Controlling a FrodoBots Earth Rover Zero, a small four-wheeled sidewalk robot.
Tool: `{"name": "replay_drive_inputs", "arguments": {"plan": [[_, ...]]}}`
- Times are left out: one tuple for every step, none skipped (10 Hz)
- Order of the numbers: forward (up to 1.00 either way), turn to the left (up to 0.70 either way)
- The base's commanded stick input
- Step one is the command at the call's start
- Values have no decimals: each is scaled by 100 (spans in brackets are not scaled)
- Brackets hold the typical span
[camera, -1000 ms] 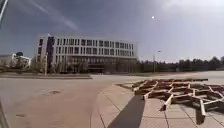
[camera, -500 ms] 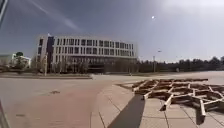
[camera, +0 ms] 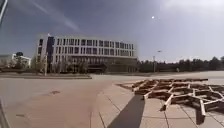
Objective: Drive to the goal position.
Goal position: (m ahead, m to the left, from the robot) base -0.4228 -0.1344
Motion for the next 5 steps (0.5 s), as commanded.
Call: {"name": "replay_drive_inputs", "arguments": {"plan": [[5,0],[5,0],[5,0],[5,0],[5,0]]}}
